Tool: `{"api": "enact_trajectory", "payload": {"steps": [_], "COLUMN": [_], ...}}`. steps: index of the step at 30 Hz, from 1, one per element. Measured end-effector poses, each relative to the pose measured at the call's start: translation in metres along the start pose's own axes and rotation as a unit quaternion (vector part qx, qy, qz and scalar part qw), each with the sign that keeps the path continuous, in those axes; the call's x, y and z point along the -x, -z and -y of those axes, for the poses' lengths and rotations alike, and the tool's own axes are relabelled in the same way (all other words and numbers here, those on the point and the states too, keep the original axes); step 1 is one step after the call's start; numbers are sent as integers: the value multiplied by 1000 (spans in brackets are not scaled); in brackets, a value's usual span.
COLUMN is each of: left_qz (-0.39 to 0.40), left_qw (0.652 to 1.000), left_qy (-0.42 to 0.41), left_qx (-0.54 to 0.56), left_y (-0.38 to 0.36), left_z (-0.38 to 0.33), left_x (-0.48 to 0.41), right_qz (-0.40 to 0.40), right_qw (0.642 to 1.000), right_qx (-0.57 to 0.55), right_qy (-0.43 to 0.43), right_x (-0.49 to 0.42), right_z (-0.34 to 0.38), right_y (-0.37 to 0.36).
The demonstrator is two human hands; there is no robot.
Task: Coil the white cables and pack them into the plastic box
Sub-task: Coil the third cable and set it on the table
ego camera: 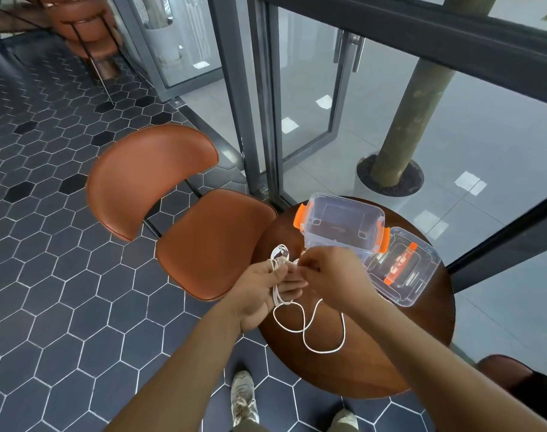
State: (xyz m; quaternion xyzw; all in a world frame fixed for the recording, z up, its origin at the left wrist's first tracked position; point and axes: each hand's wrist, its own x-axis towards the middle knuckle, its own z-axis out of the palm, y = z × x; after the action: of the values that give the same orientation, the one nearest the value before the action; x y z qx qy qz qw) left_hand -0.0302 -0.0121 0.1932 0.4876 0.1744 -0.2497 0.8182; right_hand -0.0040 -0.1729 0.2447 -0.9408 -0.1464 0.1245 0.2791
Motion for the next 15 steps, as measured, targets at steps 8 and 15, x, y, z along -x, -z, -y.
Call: {"api": "enact_trajectory", "payload": {"steps": [8, 15], "left_qz": [63, -11], "left_qw": [987, 976], "left_qy": [11, -89], "left_qx": [147, 198], "left_y": [-12, -34], "left_z": [-3, 6], "left_x": [-2, -11], "right_qz": [-123, -166], "right_qw": [990, 974], "right_qx": [-52, -124], "right_qy": [42, -93], "right_x": [23, 37], "right_z": [-19, -18], "right_y": [-40, -48]}}
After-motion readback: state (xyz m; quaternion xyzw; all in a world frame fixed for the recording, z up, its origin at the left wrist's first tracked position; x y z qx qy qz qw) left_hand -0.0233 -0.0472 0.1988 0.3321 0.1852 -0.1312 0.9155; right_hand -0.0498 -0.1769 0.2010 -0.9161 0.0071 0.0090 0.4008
